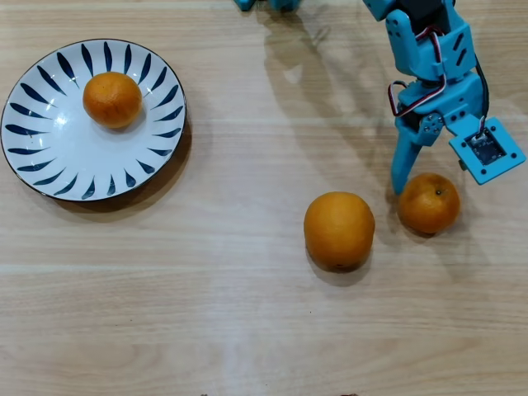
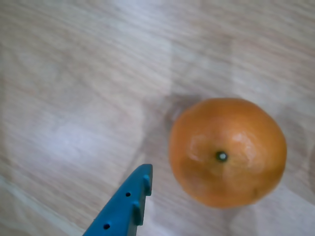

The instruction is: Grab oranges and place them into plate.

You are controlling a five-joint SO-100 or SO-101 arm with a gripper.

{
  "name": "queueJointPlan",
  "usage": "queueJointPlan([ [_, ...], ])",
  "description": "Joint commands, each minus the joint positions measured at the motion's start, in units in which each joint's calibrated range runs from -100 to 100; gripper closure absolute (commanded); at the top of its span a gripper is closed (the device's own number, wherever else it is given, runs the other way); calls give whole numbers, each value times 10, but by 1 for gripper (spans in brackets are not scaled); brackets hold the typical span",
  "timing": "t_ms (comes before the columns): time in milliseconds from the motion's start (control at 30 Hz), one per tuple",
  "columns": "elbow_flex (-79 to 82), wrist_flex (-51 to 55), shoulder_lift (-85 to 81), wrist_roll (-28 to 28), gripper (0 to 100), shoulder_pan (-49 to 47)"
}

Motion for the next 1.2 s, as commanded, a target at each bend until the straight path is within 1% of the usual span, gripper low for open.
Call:
queueJointPlan([
  [0, -31, -38, 11, -2, 62, -3],
  [133, -32, -68, 35, -16, 62, -9],
  [200, -32, -110, 64, -20, 62, -10],
  [300, -30, -124, 87, -20, 62, -8],
  [667, -23, -124, 109, -20, 63, -3],
  [800, -23, -124, 107, -21, 67, -3],
  [1167, -29, -121, 101, -18, 68, -10],
])
